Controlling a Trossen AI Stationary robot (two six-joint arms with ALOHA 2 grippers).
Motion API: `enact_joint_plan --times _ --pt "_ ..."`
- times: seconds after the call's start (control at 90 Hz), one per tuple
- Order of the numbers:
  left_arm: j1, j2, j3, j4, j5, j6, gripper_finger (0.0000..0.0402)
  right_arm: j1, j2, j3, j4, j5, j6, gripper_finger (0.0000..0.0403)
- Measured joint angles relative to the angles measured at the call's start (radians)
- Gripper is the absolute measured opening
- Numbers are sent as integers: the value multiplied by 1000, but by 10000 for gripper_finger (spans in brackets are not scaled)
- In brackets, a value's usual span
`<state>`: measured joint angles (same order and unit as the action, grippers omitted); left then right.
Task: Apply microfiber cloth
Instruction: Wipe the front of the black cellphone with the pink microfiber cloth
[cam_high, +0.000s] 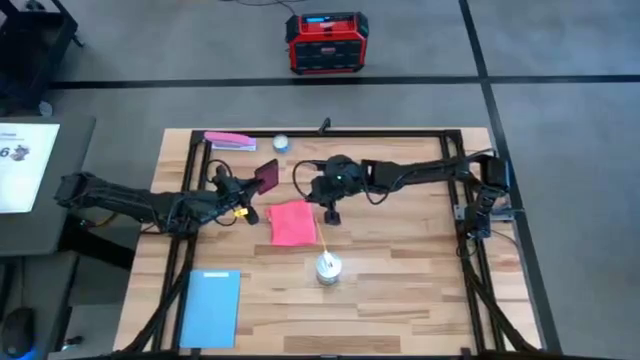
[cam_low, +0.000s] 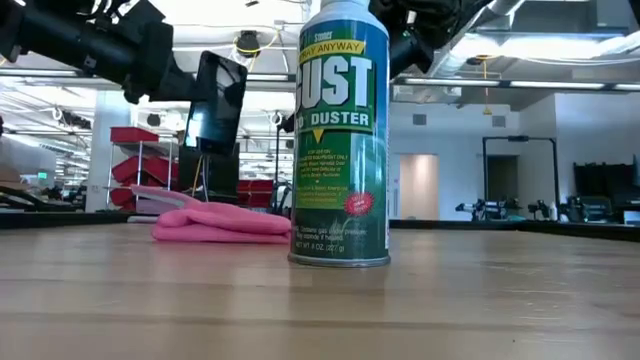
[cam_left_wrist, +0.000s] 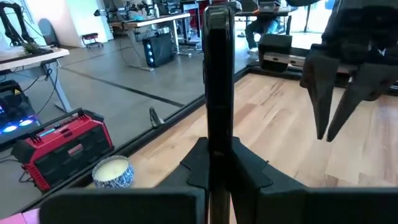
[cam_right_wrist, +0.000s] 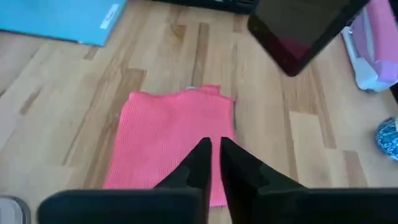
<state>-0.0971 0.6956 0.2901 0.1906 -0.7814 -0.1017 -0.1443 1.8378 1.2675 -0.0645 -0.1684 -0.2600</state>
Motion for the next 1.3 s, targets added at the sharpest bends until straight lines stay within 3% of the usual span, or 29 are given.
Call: enact_joint_plan --times 0.133,0.511,0.822,1.3 --pt "10 0 0 1 1 1 11 25 41 17 -18 0 3 84" --pt "40 0 0 -42 18 -22 11 58 204 262 -234 18 0 172" --pt "40 0 0 -54 17 -27 11 74 331 369 -359 120 -3 245" --pt "40 0 0 -79 16 -49 11 77 363 381 -348 118 20 261"
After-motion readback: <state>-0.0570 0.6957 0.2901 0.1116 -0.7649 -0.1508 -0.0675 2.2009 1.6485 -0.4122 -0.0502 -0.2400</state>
